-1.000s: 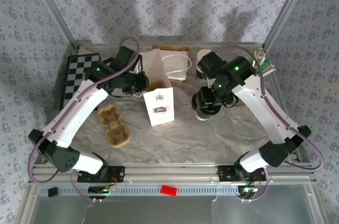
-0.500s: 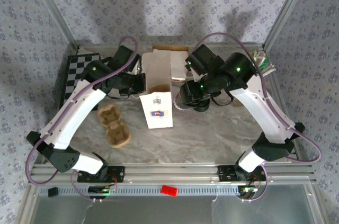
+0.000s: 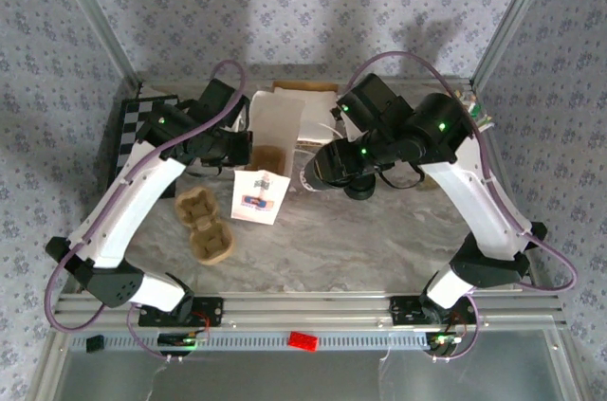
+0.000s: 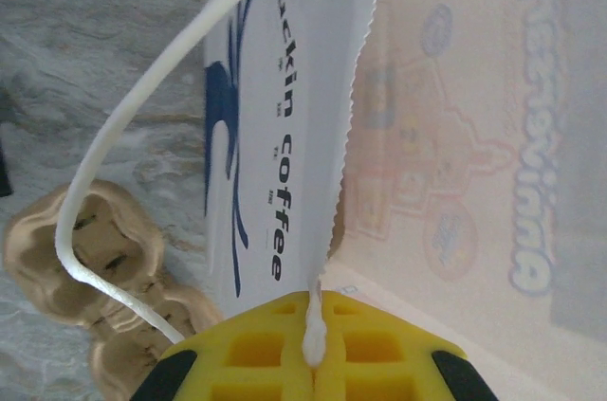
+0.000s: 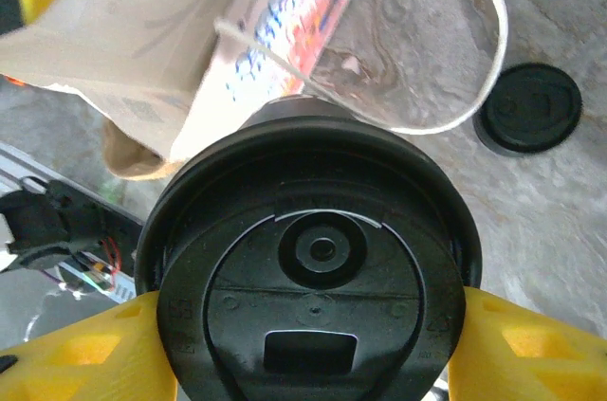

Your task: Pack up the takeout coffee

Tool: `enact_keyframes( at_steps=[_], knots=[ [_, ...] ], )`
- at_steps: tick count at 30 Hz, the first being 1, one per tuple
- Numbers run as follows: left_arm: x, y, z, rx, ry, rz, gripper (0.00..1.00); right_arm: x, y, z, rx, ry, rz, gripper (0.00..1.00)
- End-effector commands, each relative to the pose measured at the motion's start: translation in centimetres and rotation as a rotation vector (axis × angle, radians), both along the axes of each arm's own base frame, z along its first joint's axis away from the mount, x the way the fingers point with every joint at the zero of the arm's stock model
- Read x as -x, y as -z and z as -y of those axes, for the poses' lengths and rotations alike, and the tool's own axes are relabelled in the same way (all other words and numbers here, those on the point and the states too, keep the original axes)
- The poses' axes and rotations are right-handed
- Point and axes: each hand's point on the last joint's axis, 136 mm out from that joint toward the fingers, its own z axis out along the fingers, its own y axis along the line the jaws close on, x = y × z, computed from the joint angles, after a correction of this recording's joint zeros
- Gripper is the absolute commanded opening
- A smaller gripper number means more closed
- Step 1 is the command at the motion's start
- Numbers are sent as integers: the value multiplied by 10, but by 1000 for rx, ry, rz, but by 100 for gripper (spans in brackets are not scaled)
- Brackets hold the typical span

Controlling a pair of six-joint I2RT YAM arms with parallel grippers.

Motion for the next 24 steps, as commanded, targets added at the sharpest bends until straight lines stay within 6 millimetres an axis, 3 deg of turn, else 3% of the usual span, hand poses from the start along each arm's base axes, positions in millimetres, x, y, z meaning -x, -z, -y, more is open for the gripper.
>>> enact_keyframes(
  at_steps=[1,12,19,24],
  knots=[
    [-7,-8,-13,-76,-7,52,0,29,10,22,85,-7,-123,62],
    [-12,-5,-7,-69,-5,48,0,24,-16,6,-40,-3,-102,62],
    [-10,-6,-4,-60,-2,40,0,13,-22,-6,-96,11,-107,62],
    [-5,-12,13,3,18,43,0,0,-22,-14,-124,48,-116,62]
  ],
)
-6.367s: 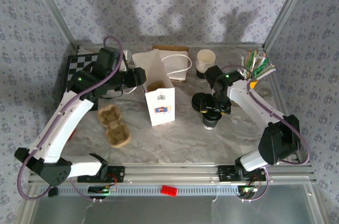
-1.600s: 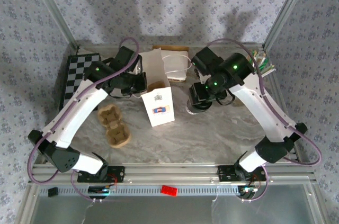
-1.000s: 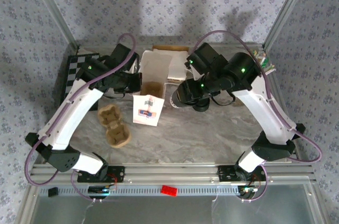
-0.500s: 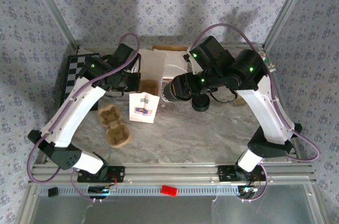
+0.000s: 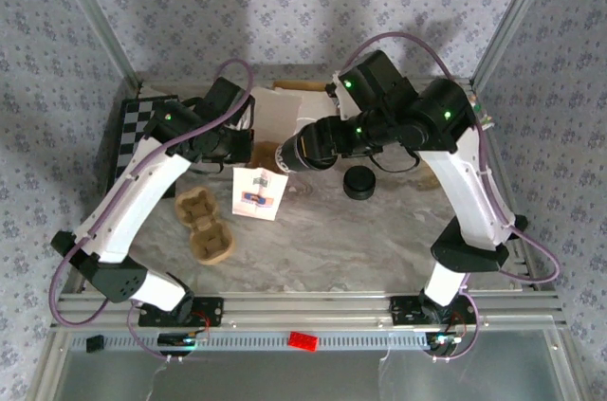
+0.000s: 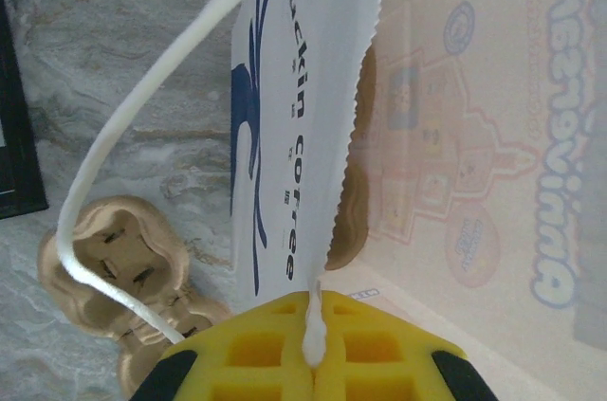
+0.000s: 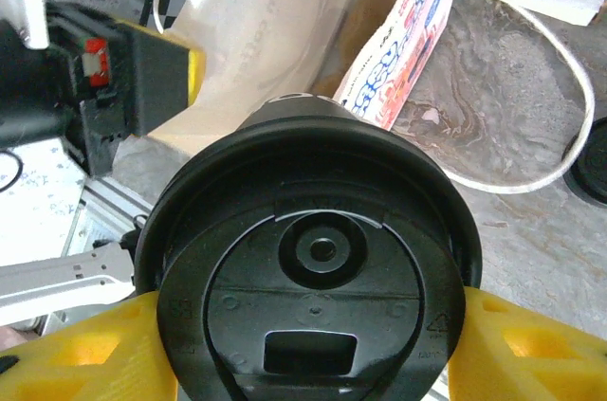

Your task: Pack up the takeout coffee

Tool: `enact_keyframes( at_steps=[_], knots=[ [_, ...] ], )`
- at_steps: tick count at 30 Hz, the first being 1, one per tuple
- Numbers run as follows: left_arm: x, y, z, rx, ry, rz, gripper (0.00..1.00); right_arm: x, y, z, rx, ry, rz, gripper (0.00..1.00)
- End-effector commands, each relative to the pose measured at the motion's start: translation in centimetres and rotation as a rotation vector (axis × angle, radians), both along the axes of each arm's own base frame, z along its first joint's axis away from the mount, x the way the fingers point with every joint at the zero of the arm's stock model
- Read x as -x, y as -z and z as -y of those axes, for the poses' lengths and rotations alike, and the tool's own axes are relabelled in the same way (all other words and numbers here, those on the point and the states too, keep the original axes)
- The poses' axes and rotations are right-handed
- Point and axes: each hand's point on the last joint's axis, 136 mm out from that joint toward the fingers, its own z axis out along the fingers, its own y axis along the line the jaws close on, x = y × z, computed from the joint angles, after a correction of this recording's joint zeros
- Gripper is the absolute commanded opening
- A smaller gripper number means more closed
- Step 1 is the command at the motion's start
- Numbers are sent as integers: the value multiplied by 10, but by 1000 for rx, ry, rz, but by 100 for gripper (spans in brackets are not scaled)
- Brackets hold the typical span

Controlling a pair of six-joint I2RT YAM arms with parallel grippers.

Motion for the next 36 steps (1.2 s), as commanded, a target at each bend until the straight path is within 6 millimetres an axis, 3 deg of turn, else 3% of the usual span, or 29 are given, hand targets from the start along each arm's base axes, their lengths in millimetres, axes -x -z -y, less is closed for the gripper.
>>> enact_keyframes(
  at_steps=[1,11,17,24,36],
  knots=[
    [4,-13,12,53,19,19,0,15,14,12,47,17,-111,62],
    [5,-19,18,62,21,26,0,9,-4,3,-63,33,-112,62],
    [5,-20,24,54,27,27,0,6,-4,-1,-80,37,-125,61],
    [2,-15,20,25,14,28,0,6,-10,10,-91,61,-115,61],
    [-2,-12,27,31,19,21,0,5,-20,3,-148,53,-116,61]
  ],
)
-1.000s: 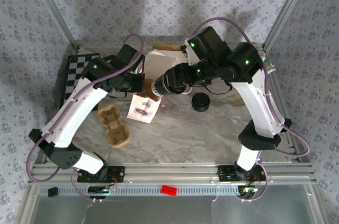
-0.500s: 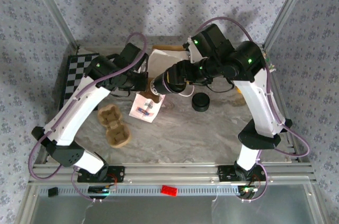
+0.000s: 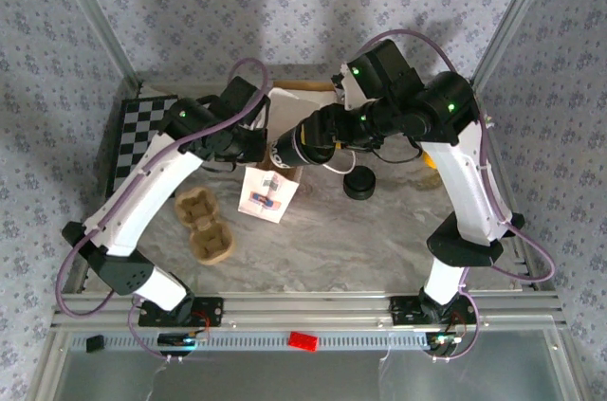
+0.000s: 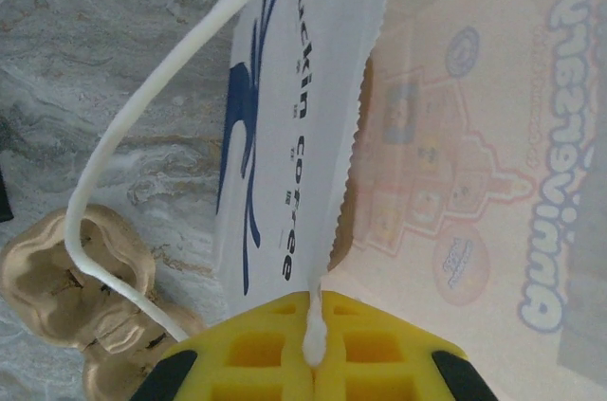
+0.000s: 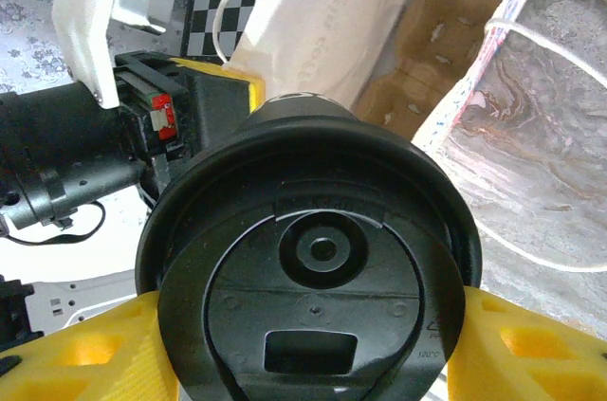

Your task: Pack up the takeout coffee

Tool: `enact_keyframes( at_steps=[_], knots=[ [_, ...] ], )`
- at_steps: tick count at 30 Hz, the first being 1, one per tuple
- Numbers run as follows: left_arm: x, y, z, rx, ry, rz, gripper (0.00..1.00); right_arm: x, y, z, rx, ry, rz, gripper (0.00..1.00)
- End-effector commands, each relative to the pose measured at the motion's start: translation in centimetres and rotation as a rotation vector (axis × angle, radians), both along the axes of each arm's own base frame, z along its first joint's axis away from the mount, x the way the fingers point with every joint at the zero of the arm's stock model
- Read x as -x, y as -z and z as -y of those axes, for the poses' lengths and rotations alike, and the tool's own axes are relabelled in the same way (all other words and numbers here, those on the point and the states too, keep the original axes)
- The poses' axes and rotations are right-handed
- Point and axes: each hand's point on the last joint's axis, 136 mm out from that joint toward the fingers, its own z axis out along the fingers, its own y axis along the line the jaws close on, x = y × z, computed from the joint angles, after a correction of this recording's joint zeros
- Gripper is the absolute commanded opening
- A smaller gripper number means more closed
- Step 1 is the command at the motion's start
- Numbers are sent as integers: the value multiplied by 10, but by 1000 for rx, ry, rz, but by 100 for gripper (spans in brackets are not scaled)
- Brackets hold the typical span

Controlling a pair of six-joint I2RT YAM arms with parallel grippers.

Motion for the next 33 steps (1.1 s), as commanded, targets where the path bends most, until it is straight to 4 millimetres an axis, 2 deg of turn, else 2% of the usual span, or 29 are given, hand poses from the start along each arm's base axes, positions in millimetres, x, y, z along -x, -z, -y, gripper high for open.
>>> enact_keyframes(
  at_steps=[1,13,25,33],
  knots=[
    [-2,-11,2,16,-6,27,0,10,-11,6,-34,5,-3,61],
    [10,-25,26,166,-19,9,0,-16,29,8,125,88,-37,60],
    [16,-27,46,351,-119,-7,0,-21,70,8,320,103,-84,60],
    [18,-23,59,421,-143,-15,0,-24,82,5,367,101,-99,59]
  ],
)
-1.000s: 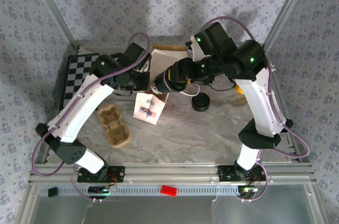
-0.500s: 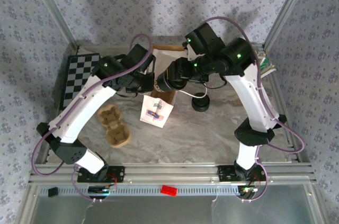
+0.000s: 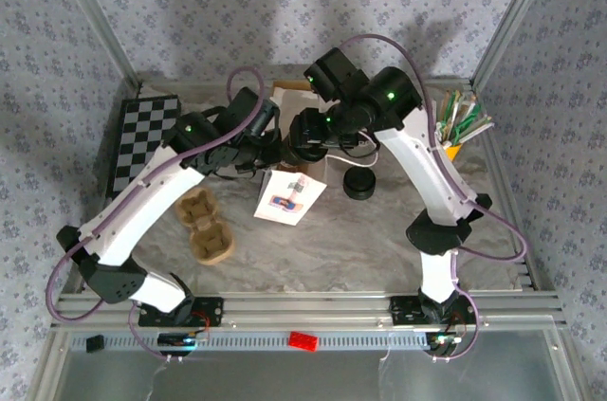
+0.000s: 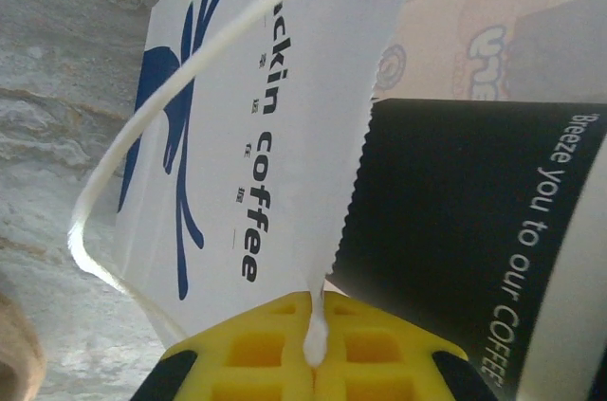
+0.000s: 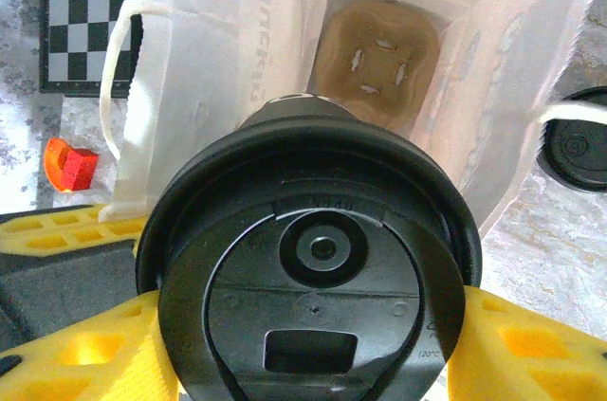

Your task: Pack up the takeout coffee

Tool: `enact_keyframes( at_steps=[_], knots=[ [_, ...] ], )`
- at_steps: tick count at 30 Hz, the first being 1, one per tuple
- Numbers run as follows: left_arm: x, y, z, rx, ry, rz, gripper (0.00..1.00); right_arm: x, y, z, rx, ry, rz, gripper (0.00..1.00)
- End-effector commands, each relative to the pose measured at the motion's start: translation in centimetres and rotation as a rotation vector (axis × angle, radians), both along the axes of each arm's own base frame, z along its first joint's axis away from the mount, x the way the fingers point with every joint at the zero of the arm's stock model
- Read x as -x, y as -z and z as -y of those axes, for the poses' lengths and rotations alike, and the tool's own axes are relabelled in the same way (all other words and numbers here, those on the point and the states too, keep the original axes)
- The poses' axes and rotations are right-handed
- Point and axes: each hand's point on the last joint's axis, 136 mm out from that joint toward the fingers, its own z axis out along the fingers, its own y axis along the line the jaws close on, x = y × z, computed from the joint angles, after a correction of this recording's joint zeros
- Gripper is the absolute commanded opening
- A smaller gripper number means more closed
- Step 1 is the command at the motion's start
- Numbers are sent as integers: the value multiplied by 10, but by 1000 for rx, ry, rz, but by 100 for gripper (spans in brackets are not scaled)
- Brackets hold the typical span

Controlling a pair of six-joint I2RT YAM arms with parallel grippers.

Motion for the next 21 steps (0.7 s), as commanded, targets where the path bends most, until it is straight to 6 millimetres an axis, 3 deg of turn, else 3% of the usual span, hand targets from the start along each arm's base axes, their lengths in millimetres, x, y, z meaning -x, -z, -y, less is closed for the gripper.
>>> enact_keyframes(
  at_steps=[1,7,14,21],
  knots=[
    [2,-16,12,119,-10,28,0,22,20,21,133,-2,-98,59],
    [1,-9,5,93,-36,25,0,24,18,26,151,-5,-84,59],
    [2,-14,13,151,-22,24,0,20,32,23,202,-10,-103,59],
    [4,-8,8,145,-38,18,0,16,46,32,269,-2,-117,59]
  ],
)
